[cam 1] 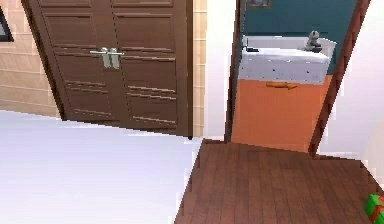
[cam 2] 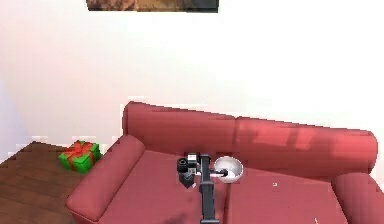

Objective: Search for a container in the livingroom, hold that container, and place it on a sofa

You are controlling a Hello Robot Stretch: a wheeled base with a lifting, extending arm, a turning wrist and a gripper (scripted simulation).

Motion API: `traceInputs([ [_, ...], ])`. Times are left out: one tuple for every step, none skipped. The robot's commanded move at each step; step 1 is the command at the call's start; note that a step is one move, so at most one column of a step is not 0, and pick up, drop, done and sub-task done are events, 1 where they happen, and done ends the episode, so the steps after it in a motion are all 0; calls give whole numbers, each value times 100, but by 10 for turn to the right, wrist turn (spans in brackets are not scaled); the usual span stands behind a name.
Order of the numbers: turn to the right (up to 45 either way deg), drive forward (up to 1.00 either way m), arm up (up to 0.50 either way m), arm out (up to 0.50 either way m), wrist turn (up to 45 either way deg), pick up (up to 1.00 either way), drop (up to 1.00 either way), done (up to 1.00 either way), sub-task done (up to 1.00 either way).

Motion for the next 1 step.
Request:
traceInputs([
  [0,0,0,0,0,0,100,0,0],
])
